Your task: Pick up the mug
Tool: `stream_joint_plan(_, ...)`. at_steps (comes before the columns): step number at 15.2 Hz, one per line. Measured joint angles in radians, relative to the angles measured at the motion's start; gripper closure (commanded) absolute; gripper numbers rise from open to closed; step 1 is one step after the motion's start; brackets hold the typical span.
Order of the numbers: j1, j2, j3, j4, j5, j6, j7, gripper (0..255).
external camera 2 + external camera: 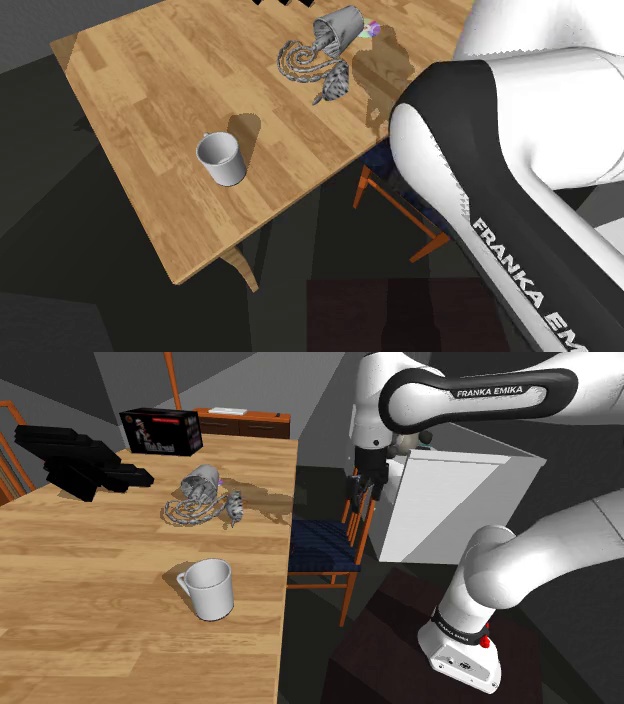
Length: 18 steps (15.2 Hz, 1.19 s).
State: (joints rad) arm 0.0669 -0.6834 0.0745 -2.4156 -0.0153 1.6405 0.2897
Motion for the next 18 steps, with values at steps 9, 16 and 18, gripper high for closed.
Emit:
stream_joint_plan(9, 0.061, 0.185, 0.145, 0.102, 0.11, 0.119, 0.181, 0)
stream_joint_plan(16, 0.093, 0.37, 0.253, 0.224, 0.137, 0.22, 0.322, 0)
stream_joint_plan(18, 0.1, 0.43, 0.282, 0.267, 0.133, 0.247, 0.365, 0)
